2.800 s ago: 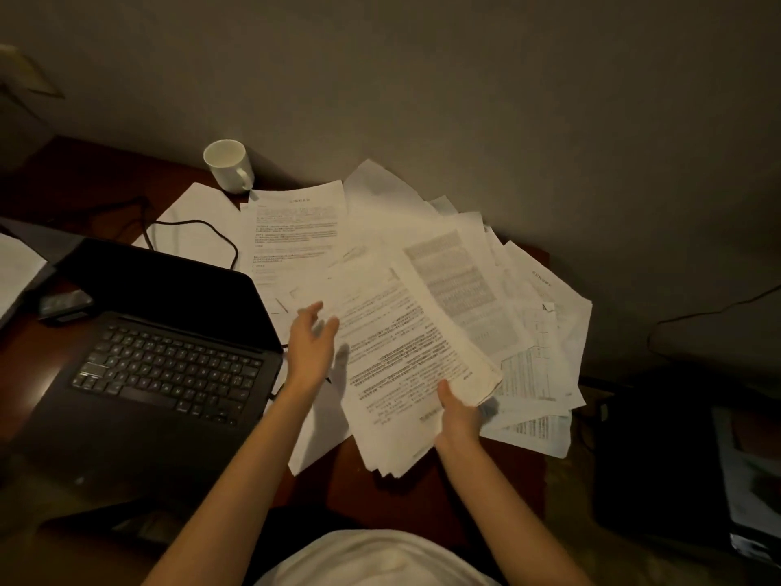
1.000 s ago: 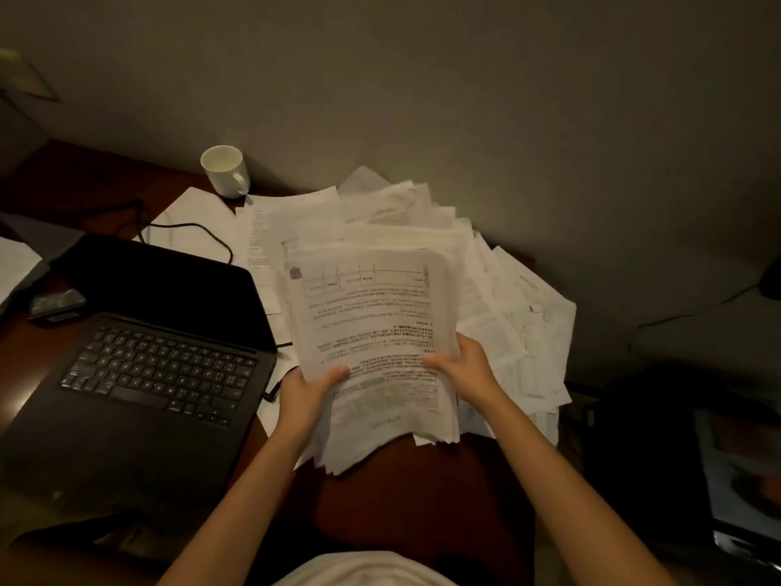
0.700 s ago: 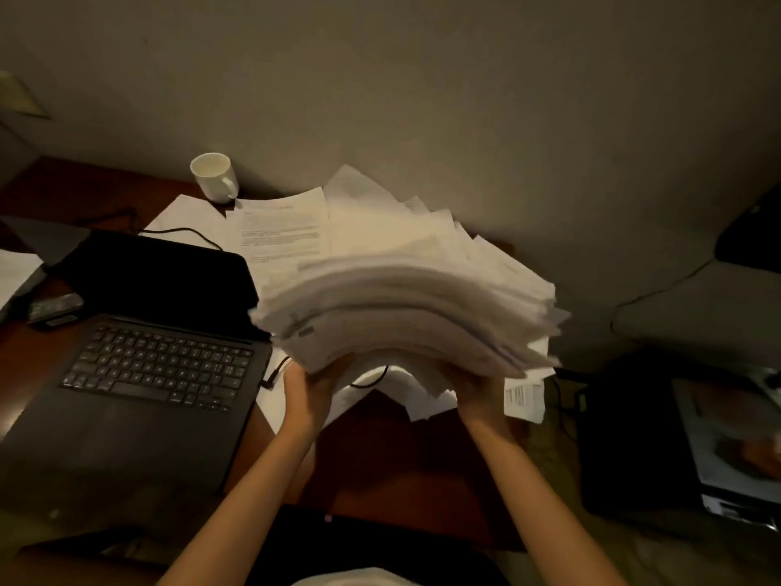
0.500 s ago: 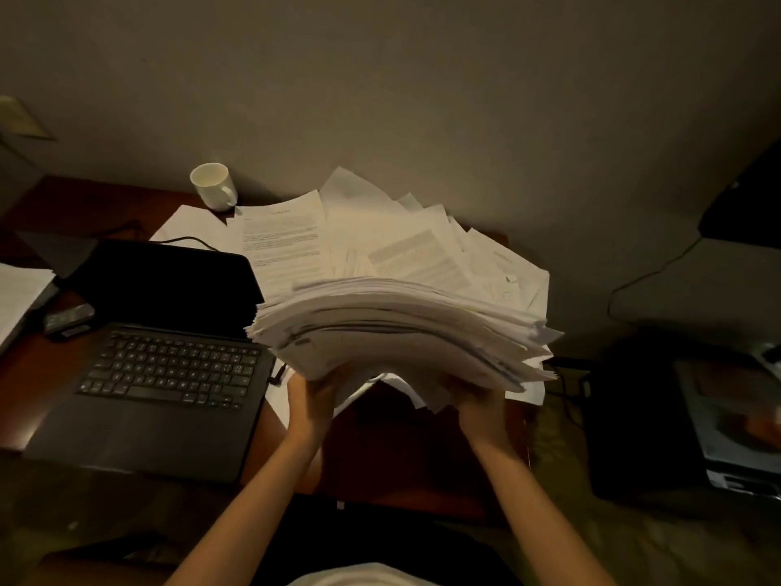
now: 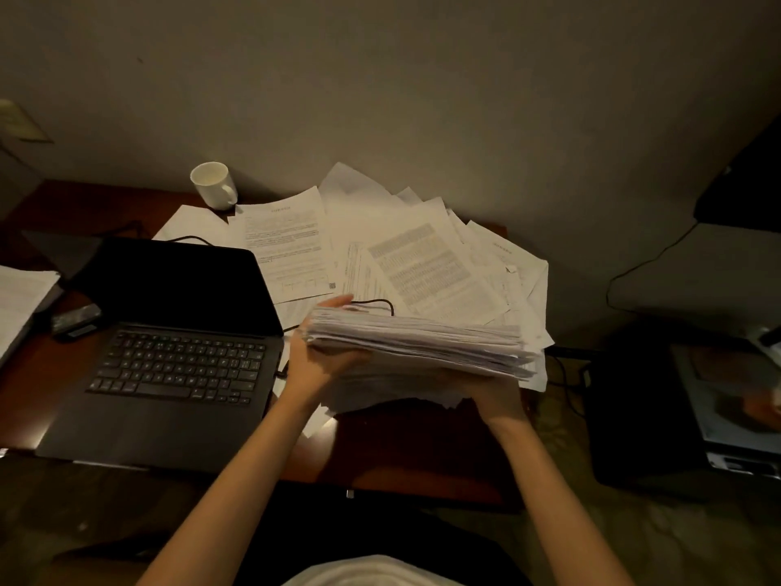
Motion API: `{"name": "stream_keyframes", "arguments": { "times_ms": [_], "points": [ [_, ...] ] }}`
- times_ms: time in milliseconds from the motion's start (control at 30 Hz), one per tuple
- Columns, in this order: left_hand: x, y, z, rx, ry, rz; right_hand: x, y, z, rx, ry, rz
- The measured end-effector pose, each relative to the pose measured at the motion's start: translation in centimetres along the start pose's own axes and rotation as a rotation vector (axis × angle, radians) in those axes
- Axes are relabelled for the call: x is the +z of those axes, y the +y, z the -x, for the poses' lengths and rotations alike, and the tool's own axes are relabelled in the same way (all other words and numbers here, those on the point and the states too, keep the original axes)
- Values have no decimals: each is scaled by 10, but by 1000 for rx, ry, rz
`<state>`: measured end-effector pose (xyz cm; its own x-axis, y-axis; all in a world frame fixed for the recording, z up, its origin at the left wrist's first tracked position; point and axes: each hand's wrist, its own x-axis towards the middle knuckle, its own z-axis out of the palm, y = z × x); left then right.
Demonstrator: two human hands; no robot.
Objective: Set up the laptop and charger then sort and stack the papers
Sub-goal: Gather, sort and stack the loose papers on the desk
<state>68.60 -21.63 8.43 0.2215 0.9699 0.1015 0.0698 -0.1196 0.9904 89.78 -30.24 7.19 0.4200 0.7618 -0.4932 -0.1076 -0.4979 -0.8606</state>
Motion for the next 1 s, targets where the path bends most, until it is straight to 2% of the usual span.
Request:
{"name": "stream_keyframes", "arguments": {
  "times_ms": [133,267,333,433,533,600,667,767,900,1000],
  "points": [
    [8,-1,-3,-113,147,70,4,2,-2,-74,-7,-14],
    [-5,-15,-3,-94,16,-35,-3,8,-7,-199,-51,-27],
    [-2,-20,-2,-91,14,-62,-3,12,-5,-233,-121,-2],
    [4,-21,-2,-222,110,31,-6,21,-6,-69,-149,36],
    [1,-19,-2,-240,104,46,-9,30,-10,20,-114,55],
    [0,-13,-2,-184,54,77,-5,26,-12,-47,-93,99],
    [0,-3,-3,-38,18,117,0,18,-13,-159,-60,80],
    [3,11,-9,137,105,153,6,12,-15,-261,-33,-4],
    [11,29,-14,141,242,211,10,14,-27,-328,77,40],
    [13,29,-18,108,316,252,9,14,-33,-297,27,-4]
  ]
}}
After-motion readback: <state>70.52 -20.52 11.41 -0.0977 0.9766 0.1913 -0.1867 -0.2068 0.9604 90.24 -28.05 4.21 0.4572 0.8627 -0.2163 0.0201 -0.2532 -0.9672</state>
